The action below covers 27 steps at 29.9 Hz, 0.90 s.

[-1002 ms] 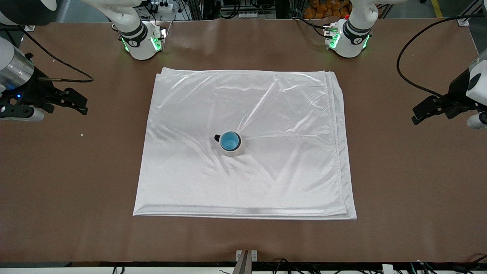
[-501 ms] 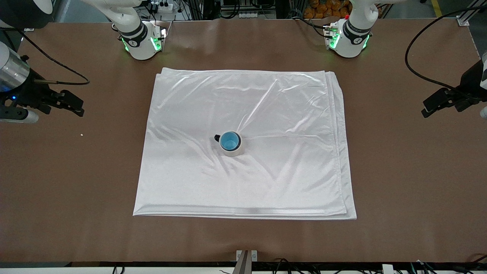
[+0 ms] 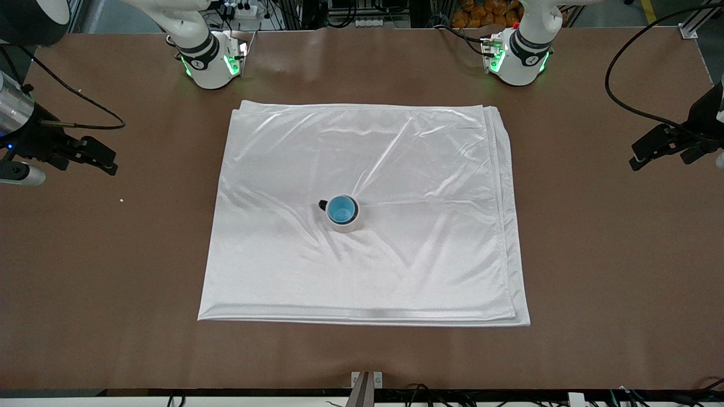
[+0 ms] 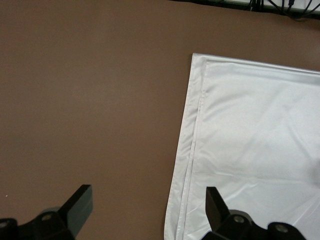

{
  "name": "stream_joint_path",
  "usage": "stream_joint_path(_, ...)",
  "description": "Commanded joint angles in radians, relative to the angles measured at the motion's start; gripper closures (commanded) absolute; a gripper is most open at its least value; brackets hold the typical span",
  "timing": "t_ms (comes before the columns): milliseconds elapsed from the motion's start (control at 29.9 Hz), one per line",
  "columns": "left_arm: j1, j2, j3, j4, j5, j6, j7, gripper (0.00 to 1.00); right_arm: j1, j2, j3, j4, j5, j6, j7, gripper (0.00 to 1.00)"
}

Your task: Place blue cup into white mug on cloth

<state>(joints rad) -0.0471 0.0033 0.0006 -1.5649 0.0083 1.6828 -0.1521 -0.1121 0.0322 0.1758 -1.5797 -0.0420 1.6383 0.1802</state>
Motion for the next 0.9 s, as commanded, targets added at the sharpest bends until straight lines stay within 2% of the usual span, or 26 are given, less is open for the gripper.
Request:
stream_joint_path(0,0.018,-0.019,-0.010,-0.023,-0.025,0.009,0.048,0.00,-0.029,-0.023,0.007,-0.013,0.019,0.008,0.008,0.00)
stream_joint_path(868,0.016,-0.023,-0.013,-0.037,-0.027,-0.002,0.054,0.00,-0.035,-0.026,0.007,0.000,0.019,0.009,-0.004,0.00)
